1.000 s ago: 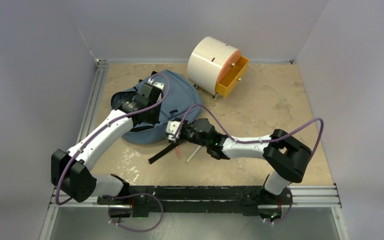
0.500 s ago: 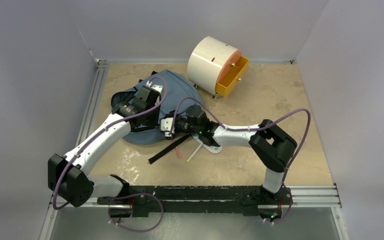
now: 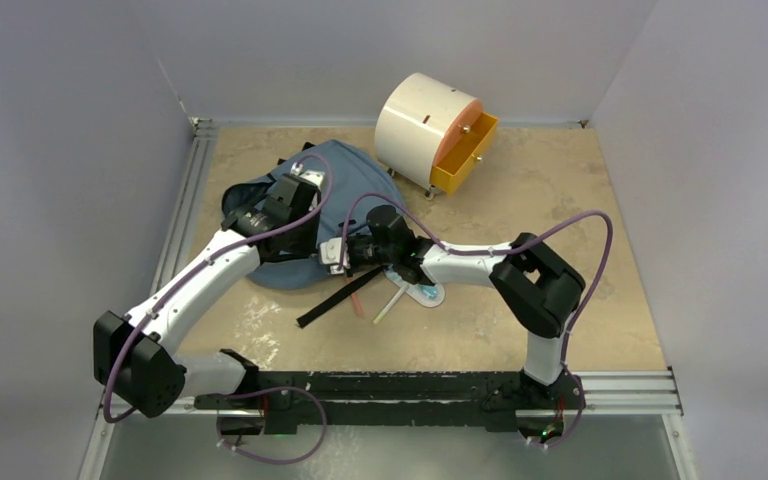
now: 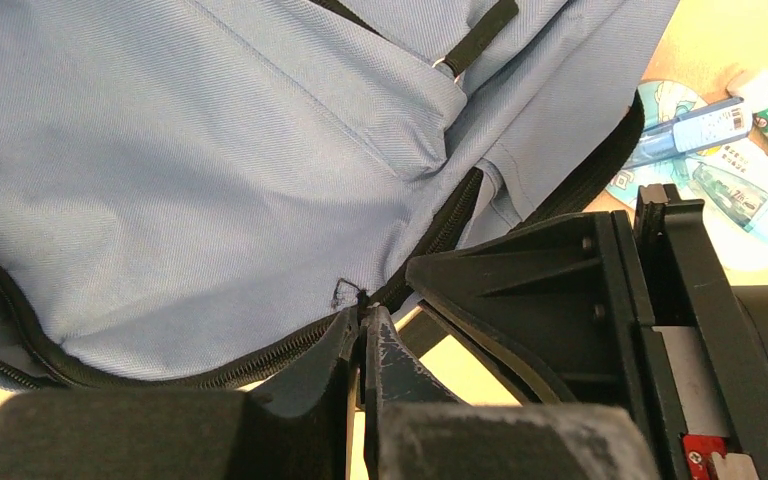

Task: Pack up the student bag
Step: Zip the student bag at the center of the board.

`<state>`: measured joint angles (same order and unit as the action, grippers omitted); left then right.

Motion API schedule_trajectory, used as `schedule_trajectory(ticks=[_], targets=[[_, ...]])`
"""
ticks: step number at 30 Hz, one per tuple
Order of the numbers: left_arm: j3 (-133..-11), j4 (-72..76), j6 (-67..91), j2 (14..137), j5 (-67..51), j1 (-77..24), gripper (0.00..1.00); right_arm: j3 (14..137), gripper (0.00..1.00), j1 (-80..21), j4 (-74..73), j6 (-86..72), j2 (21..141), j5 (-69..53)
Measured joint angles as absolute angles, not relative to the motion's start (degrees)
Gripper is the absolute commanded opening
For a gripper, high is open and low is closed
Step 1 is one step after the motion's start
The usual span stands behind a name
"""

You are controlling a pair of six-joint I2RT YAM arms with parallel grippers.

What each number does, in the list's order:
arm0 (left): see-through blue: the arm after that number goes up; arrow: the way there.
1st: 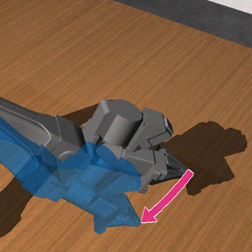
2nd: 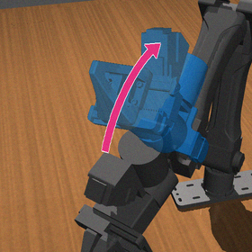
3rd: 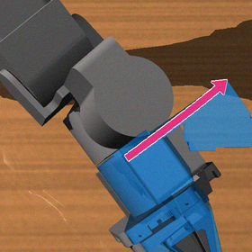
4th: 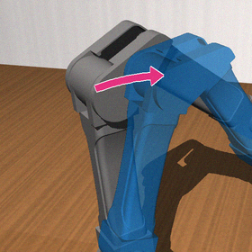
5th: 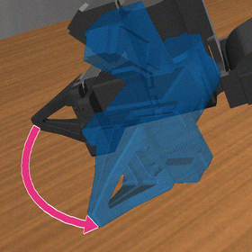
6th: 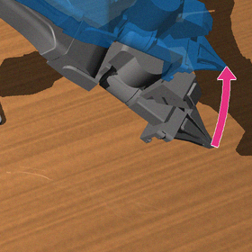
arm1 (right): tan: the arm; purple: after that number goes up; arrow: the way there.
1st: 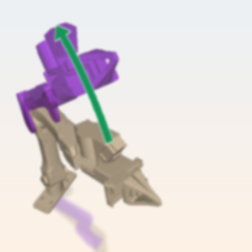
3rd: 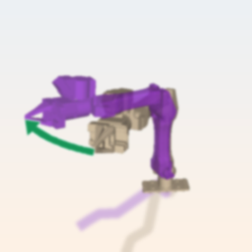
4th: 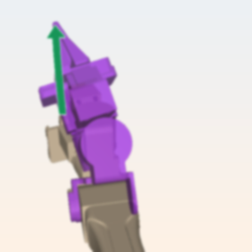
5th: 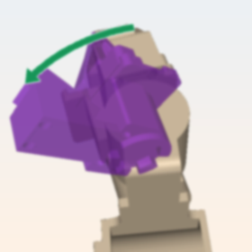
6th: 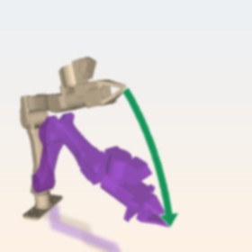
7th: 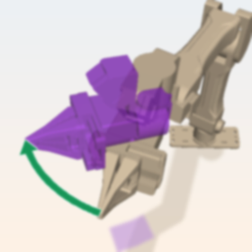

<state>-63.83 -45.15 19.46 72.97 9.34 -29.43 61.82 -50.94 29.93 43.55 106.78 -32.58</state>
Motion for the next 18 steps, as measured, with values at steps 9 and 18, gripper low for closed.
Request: schedule_trajectory(ticks=[9, 18], targets=[[-62.7, -44.7, 20.4, 72.4, 10.2, -29.4, 0.00, 61.8, 0.00, -50.3, 30.2, 42.4, 107.0, -32.6], [-62.7, -47.7, 22.6, 71.7, 15.8, -29.2, 0.00, 61.4, 0.00, -49.3, 32.0, 39.9, 107.0, -32.6]])
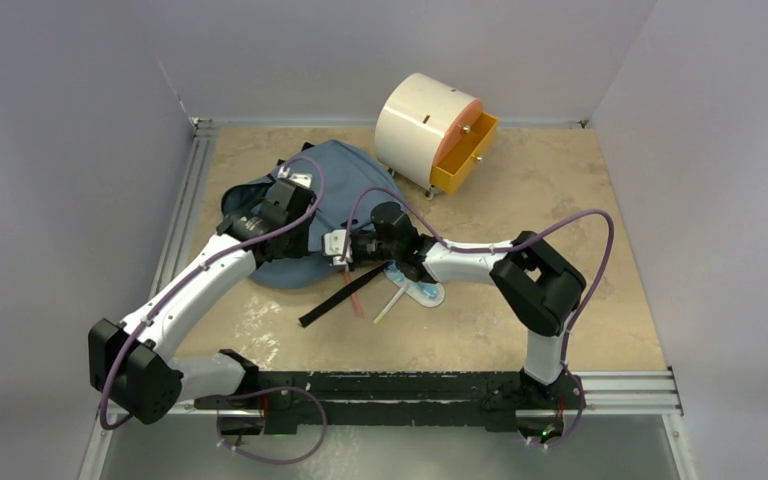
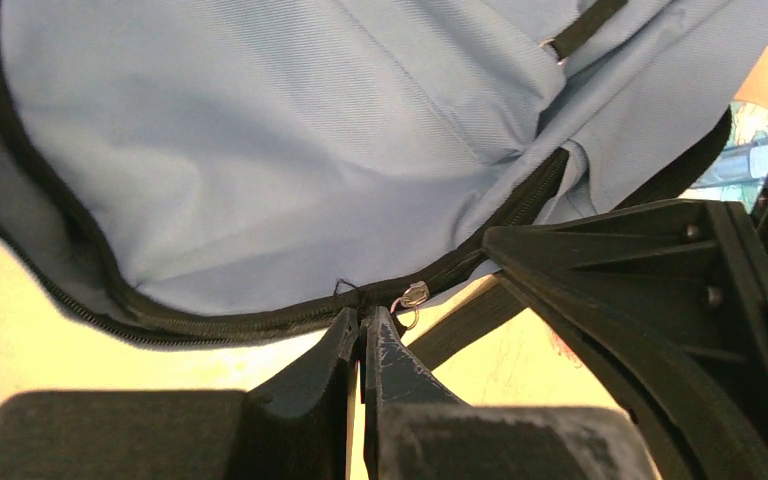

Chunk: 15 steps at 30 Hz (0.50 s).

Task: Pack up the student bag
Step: Zip the student bag at the center of the board.

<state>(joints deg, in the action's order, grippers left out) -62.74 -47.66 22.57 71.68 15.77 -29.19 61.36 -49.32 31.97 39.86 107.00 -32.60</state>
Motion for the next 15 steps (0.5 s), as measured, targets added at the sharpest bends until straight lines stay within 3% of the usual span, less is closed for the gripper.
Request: schedule_trajectory(ticks=[15], targets=[[-64.2, -54.3, 24.5, 69.8, 28.0, -23.5, 0.00, 60.4, 0.00, -48.7, 33.2, 39.4, 107.0, -31.4]])
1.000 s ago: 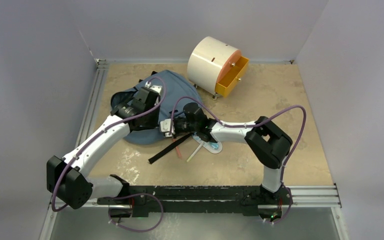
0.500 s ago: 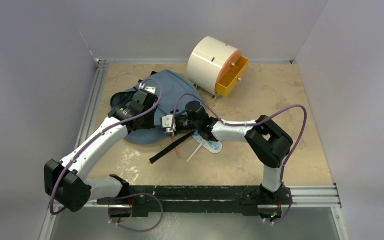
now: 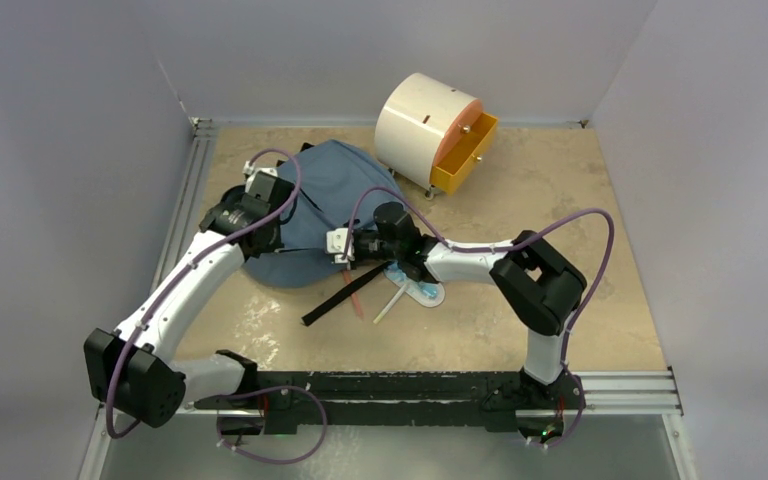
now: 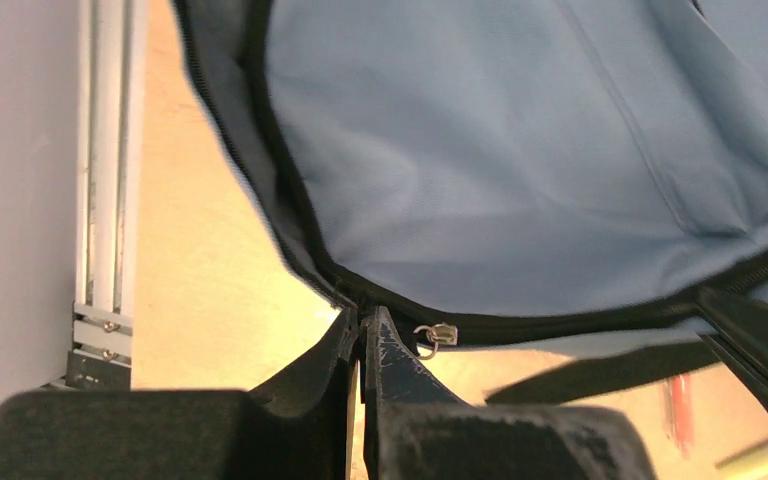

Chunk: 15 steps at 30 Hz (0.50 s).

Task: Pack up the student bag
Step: Zip the student bag at the center of the board.

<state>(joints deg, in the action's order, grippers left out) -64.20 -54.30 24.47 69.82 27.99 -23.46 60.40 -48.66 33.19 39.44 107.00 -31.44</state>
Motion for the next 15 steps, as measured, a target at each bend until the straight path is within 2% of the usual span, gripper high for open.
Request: schedule_trajectory(ticks=[7, 13, 15], targets=[[-66.0, -54.7, 24.5, 72.1, 32.2, -19.5, 0.00, 60.4, 0.00, -48.6, 33.2, 39.7, 106.9, -30.5], [-66.4, -52.4, 22.6, 72.1, 28.7, -19.2, 0.00, 59.6, 0.29, -48.3, 32.2, 40.2, 105.7, -30.4], [-66.4, -51.0, 21.4, 71.2, 26.1, -19.0, 0.00, 58.9, 0.35, -47.7, 31.9, 39.8, 104.7, -30.8]])
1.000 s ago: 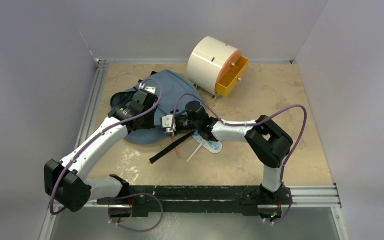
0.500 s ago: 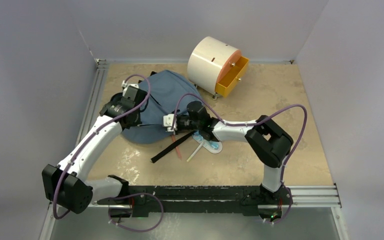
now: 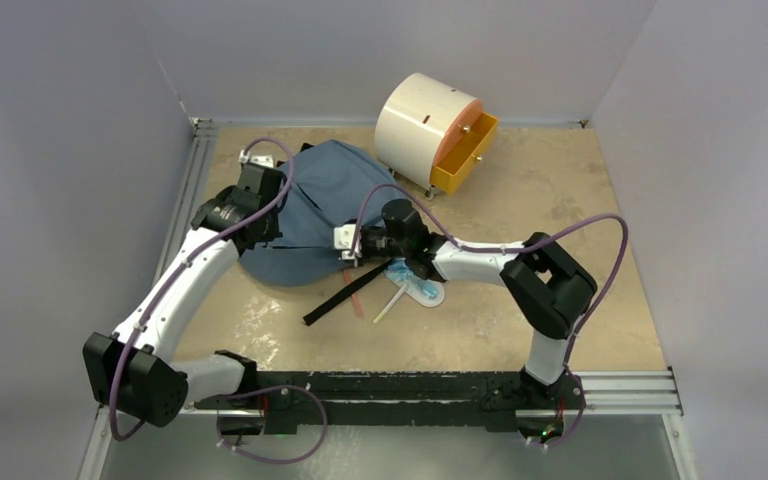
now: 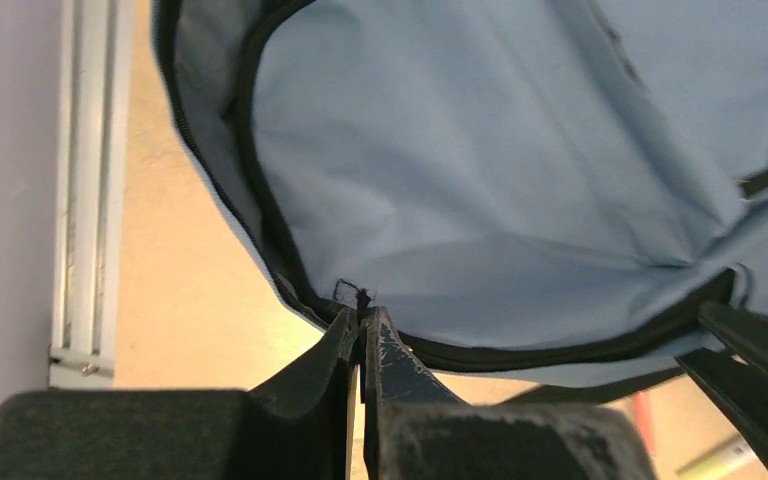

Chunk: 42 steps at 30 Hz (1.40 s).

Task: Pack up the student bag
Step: Zip the student bag at the center of the board.

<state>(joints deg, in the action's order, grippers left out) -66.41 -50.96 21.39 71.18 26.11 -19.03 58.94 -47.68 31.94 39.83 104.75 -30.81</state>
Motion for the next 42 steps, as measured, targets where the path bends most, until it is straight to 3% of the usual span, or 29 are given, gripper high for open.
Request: schedule_trajectory(ticks=[11, 19, 32, 42], targets=[[-64.4, -46.1, 20.0, 66.7, 15.6, -18.8, 0.00, 61.3, 0.56, -49.3, 33.9, 32.8, 102.8, -37.1], [-63.8, -45.8, 20.4, 65.5, 14.1, -18.8, 0.00, 68.8, 0.55, -54.5, 35.7, 30.0, 106.8, -36.7], [-62.7, -45.3, 20.6, 64.0, 13.9, -18.8, 0.00, 70.0, 0.44, -56.9, 38.3, 28.9, 112.6, -28.6], [-61.4, -44.9, 21.0, 63.7, 13.7, -18.8, 0.00, 66.1, 0.53, -57.0, 43.4, 28.2, 111.2, -26.5]])
